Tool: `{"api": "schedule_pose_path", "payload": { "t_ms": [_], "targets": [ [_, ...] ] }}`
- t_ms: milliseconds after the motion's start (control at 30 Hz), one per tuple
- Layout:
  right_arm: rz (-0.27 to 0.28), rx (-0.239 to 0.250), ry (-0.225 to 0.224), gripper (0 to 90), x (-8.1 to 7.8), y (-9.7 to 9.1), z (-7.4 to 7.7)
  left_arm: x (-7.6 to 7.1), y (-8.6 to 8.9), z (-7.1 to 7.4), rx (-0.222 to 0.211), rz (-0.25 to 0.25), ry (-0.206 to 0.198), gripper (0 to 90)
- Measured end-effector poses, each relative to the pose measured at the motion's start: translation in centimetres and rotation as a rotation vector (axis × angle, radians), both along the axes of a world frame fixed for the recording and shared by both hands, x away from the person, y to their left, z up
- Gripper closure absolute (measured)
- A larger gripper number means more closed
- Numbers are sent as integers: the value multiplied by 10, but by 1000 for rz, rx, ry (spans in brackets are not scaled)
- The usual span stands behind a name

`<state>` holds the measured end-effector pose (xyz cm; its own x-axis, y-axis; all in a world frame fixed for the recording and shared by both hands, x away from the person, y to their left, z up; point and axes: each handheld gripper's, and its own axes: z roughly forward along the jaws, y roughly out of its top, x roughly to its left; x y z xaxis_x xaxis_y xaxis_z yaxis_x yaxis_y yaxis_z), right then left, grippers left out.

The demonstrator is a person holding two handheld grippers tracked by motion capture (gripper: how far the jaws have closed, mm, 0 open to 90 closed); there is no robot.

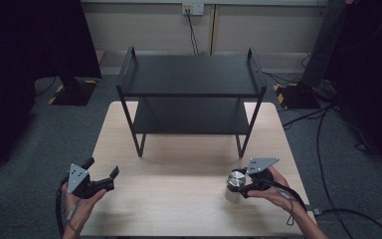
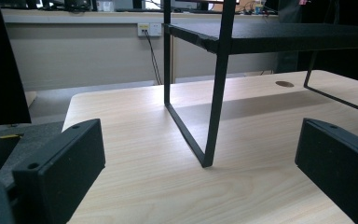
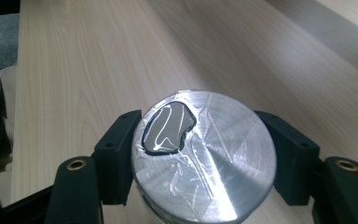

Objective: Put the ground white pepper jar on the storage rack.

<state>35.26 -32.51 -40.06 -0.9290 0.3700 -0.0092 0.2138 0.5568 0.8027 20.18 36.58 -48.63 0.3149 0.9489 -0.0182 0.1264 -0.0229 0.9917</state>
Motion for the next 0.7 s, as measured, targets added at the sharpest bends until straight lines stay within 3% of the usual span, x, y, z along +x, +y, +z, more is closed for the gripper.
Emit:
{"api": "schedule_pose_path", "payload": {
  "t_ms": [167, 333, 367, 400, 567, 700],
  "targets": [
    [-46, 39, 14, 361, -5, -5, 10, 0, 0, 0, 0, 0, 0, 7],
    [-76, 48, -2, 361, -11, -9, 47, 0, 0, 0, -1, 0, -2, 7],
    [-76, 48, -2, 361, -11, -9, 47, 0, 0, 0, -1, 0, -2, 8],
    [-88, 49, -13, 361, -15, -9, 68, 0, 0, 0, 2, 0, -1, 8],
    [-119, 57, -44, 361, -22, -7, 120, 0, 0, 0, 4, -3, -3, 8],
    [-91, 85, -63, 361, -23, -7, 164, 0, 0, 0, 2, -1, -1, 8]
  ]
}}
